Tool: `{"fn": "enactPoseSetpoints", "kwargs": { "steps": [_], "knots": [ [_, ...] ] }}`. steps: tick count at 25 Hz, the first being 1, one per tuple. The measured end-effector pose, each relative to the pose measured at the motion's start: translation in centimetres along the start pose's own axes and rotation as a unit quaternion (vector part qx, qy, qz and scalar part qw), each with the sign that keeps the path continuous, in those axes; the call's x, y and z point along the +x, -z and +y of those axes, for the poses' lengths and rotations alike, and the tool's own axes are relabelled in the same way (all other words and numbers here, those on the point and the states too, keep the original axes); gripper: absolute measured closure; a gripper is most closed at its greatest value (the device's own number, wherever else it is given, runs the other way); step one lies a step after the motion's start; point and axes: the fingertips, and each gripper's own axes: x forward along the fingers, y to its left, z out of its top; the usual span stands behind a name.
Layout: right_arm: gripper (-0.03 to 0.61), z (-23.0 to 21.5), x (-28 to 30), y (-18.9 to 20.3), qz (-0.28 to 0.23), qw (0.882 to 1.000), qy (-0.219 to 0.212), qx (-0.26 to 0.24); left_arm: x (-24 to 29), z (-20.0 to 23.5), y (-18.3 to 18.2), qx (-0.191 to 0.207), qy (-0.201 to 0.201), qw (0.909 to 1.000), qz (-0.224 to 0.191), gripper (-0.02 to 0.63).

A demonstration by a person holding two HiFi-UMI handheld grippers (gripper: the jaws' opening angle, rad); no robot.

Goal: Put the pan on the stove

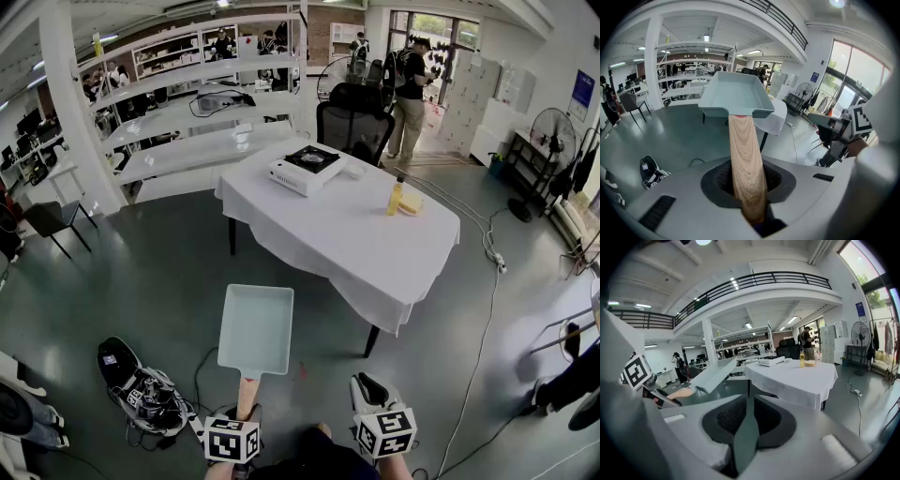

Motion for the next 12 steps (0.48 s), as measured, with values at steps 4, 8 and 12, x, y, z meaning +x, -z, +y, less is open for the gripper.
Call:
{"fn": "enactPoseSetpoints", "kwargs": {
  "steps": [4, 8, 12],
  "knots": [
    [0.575, 2.4, -3.2, 0.2, -0.024, 1.0, 0.013, 0.007, -3.0, 1.2, 1.9, 0.006, -0.005, 0.9999, -0.01, 0.549],
    [0.575, 4.2, -6.6, 0.8, -0.046, 0.998, 0.044, -0.013, -5.5, 1.3, 3.9, 0.016, -0.002, 0.9997, -0.016, 0.549],
    [0.575, 6.2, -8.6, 1.5, -0.061, 0.997, 0.036, 0.012, -7.0, 1.7, 5.5, 0.032, -0.003, 0.9993, -0.019, 0.549]
  ]
}}
